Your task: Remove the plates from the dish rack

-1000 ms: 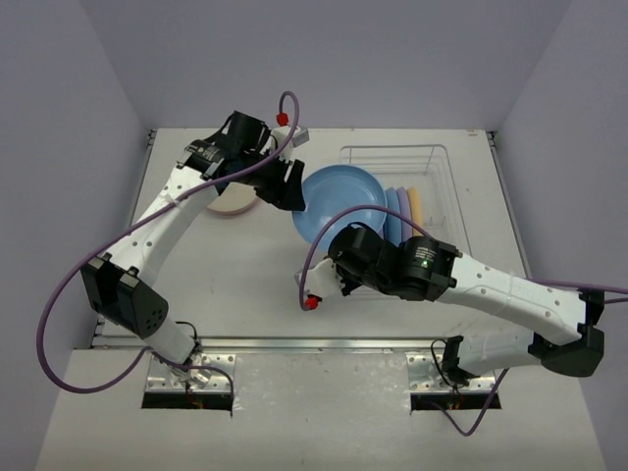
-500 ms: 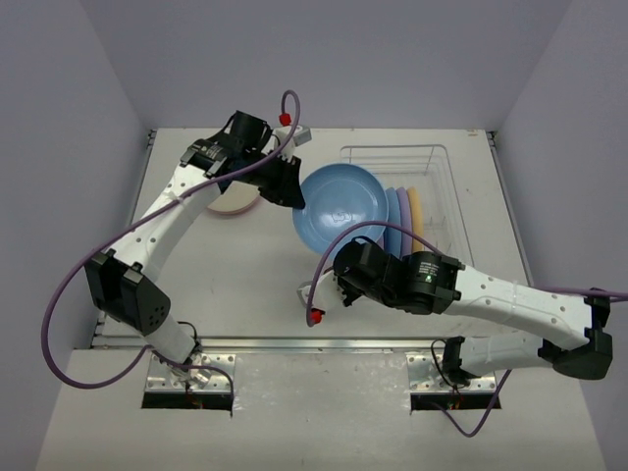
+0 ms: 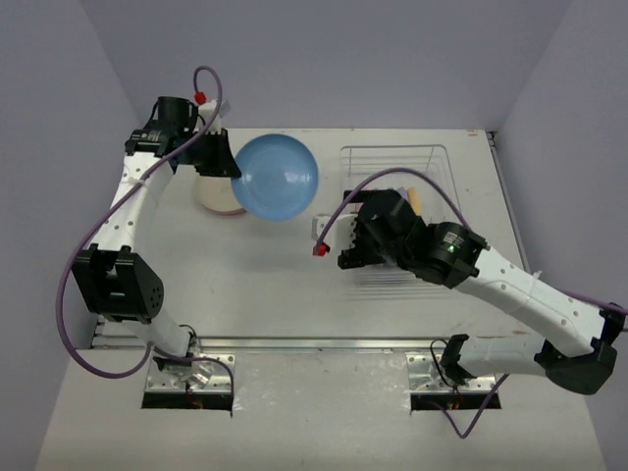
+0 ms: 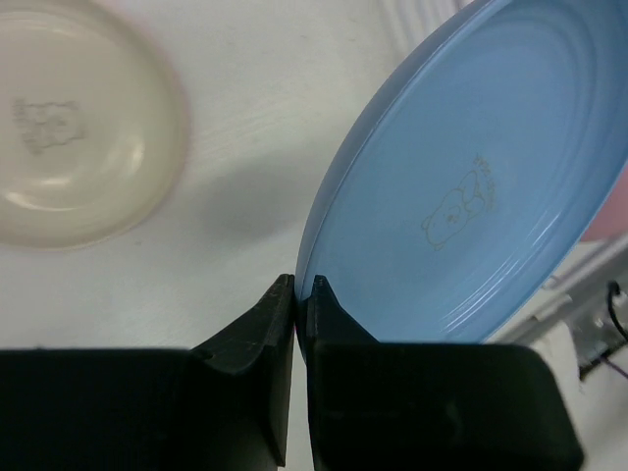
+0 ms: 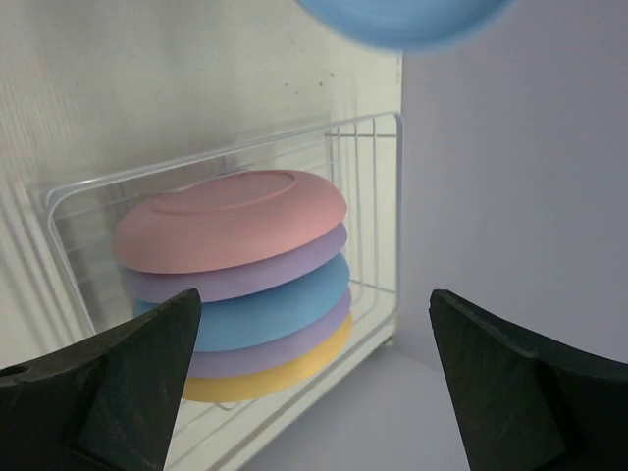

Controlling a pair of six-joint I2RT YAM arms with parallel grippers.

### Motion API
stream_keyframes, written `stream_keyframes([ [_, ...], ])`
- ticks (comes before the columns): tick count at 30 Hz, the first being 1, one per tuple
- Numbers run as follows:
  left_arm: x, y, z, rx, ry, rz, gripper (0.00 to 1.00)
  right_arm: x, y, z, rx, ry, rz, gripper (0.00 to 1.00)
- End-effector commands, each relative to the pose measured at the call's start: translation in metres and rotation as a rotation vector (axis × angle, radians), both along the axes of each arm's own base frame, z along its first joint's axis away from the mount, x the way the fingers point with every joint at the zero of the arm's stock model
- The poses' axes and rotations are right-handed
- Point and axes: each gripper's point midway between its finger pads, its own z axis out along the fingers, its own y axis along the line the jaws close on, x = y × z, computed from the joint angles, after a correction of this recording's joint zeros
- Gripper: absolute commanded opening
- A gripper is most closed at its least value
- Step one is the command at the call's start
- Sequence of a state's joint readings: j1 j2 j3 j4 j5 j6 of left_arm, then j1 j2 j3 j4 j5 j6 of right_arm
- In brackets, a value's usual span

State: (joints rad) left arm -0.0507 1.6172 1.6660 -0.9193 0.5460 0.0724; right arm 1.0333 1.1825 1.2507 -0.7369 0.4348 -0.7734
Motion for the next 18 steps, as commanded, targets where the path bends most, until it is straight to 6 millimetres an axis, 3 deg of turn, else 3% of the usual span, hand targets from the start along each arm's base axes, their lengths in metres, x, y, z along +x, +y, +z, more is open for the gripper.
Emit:
stream_keyframes([
  [1, 0.048, 0.060, 0.012, 0.101, -0.110, 0.236, 0.00, 0.019, -0.027, 0.039, 0.325, 0.107, -0.207, 0.99],
  [4, 0.071, 0.105, -0.014, 0.156, -0.059, 0.371, 0.00, 0.036, -0.068, 0.028, 0.450, 0.299, -0.419, 0.99],
  [9, 0.099, 0.155, -0.054, 0.121, 0.024, 0.491, 0.00, 0.037, -0.094, 0.019, 0.663, 0.534, -0.570, 0.99],
  [18, 0.119, 0.187, -0.119, 0.171, 0.099, 0.534, 0.00, 0.044, -0.144, -0.003, 0.959, 0.865, -0.794, 0.99],
])
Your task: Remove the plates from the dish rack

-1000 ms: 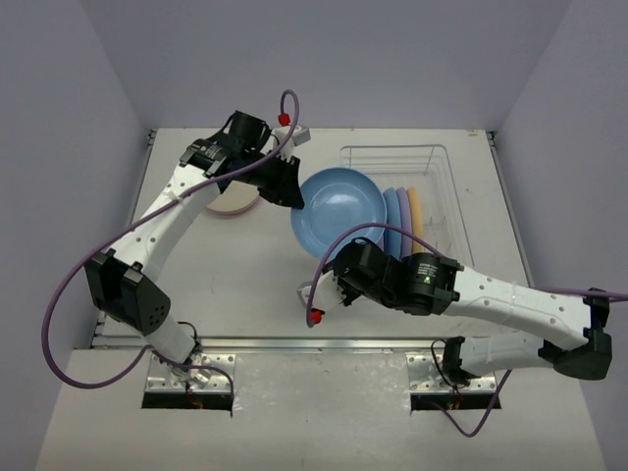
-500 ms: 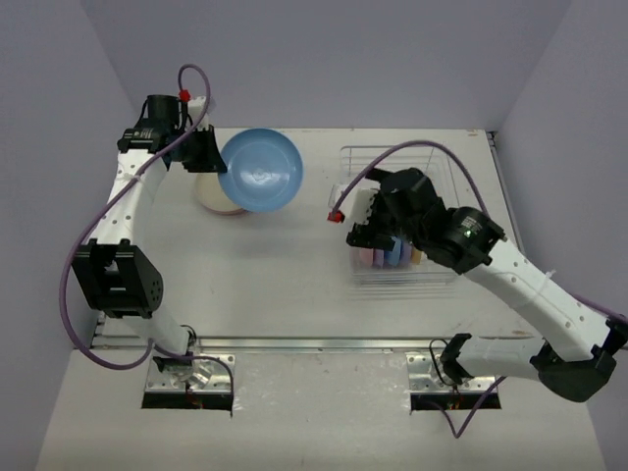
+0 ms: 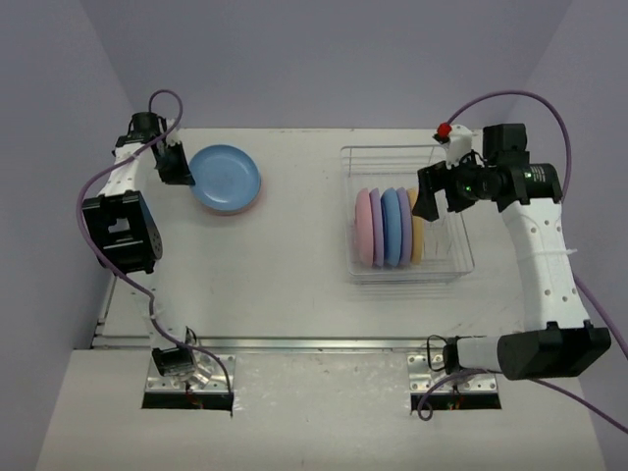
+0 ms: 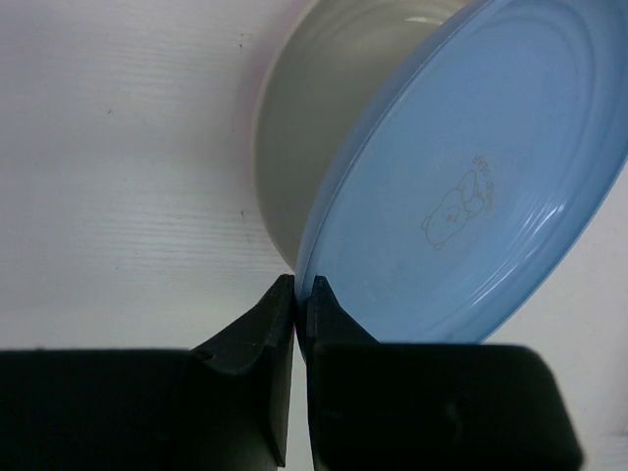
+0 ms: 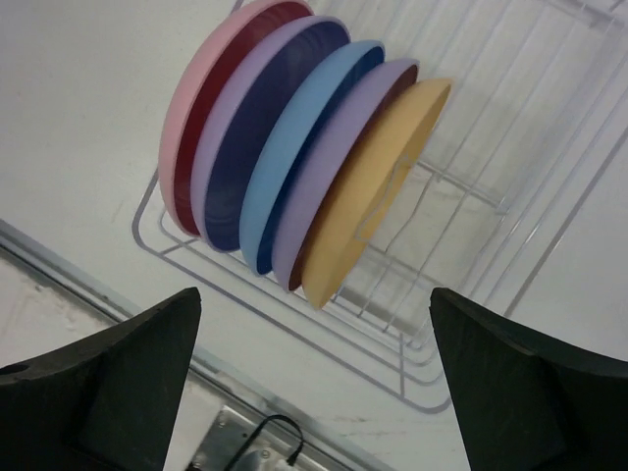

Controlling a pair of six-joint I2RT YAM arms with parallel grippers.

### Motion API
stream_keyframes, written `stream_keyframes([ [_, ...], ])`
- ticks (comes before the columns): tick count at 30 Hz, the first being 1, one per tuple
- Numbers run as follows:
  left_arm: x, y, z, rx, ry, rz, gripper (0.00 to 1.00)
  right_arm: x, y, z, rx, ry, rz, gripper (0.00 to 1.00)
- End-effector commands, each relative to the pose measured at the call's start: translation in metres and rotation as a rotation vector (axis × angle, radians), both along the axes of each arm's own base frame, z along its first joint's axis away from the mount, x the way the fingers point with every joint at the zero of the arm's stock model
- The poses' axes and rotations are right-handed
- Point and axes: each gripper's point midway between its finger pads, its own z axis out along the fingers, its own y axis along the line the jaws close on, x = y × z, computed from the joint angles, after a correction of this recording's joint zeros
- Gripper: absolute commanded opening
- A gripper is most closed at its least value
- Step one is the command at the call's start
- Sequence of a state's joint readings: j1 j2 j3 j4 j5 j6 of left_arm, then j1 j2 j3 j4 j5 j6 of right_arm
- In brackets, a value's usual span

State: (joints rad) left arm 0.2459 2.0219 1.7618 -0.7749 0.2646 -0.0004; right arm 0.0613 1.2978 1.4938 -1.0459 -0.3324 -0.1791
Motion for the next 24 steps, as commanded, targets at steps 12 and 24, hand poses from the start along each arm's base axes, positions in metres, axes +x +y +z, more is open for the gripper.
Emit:
stream_keyframes([
  [12, 0.044, 0.022, -0.027, 0.042, -0.037, 0.033, 0.39, -0.007, 0.002, -0.017, 0.354, 0.260, -0.065, 0.99],
  [24, 0.027, 0.005, 0.045, 0.033, -0.182, -0.003, 0.65, 0.004, -0.001, -0.058, 0.348, 0.370, -0.040, 0.68],
])
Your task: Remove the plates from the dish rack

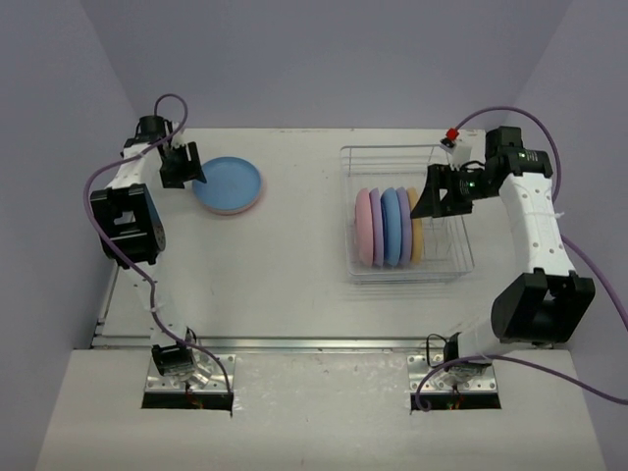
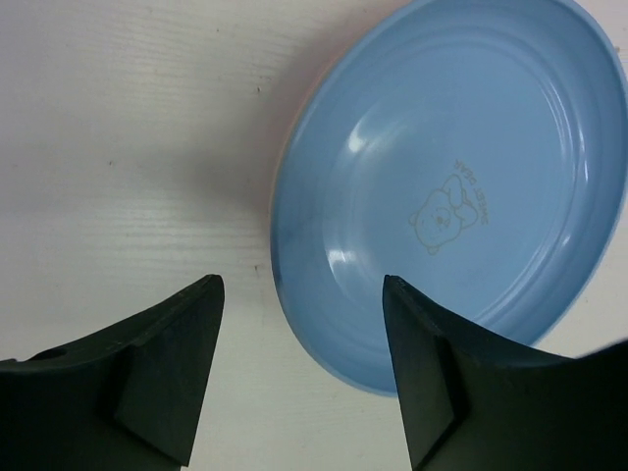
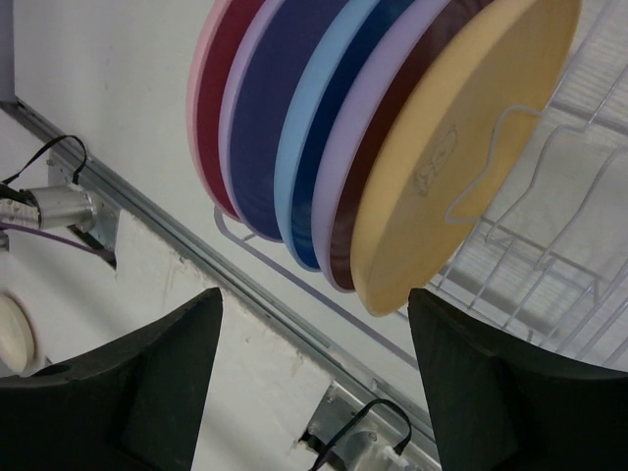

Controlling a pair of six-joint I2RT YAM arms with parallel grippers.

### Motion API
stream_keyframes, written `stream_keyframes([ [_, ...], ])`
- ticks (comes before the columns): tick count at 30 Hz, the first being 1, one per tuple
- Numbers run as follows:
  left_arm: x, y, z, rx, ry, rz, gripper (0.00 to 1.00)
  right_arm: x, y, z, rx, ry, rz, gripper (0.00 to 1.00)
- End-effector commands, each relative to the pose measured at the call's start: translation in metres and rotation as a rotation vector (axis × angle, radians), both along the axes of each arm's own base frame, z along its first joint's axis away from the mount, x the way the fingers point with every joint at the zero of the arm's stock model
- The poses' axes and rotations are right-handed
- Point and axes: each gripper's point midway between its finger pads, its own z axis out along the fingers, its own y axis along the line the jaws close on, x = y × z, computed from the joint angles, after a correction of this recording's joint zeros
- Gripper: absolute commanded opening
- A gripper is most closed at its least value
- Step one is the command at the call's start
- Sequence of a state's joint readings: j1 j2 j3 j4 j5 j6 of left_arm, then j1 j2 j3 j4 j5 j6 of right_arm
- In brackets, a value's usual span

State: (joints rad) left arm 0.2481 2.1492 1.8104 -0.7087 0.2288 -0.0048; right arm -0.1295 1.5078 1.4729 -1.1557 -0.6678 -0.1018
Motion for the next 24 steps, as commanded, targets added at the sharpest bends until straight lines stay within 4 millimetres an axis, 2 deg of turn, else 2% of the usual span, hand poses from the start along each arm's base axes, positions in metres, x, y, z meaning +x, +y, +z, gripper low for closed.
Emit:
stream_keyframes([
  [1, 0.001, -0.009, 0.091, 0.027, -0.217, -0.054, 0.65, 0.006, -0.001, -0.010, 0.015, 0.000, 0.039, 0.65],
  [5, -0.017, -0.024, 0.115, 0.022, -0.262, -0.103, 0.67, 0.010, -0.001, -0.018, 0.030, 0.021, 0.051, 0.53],
  [8, -0.031, -0.038, 0.132, 0.043, -0.297, -0.148, 0.68, 0.015, -0.002, -0.025, 0.032, 0.027, 0.063, 0.48],
  [13, -0.040, -0.056, 0.169, 0.090, -0.378, -0.208, 0.74, 0.018, -0.002, -0.038, 0.040, 0.050, 0.090, 0.41],
  [16, -0.045, -0.067, 0.185, 0.091, -0.401, -0.230, 0.76, 0.019, -0.001, -0.050, 0.054, 0.077, 0.106, 0.34],
  [21, -0.050, -0.082, 0.195, 0.082, -0.416, -0.254, 0.76, 0.022, 0.005, -0.047, 0.108, 0.081, 0.123, 0.19],
  [24, -0.053, -0.087, 0.198, 0.079, -0.419, -0.256, 0.76, 0.020, 0.011, -0.035, 0.158, 0.080, 0.145, 0.11],
])
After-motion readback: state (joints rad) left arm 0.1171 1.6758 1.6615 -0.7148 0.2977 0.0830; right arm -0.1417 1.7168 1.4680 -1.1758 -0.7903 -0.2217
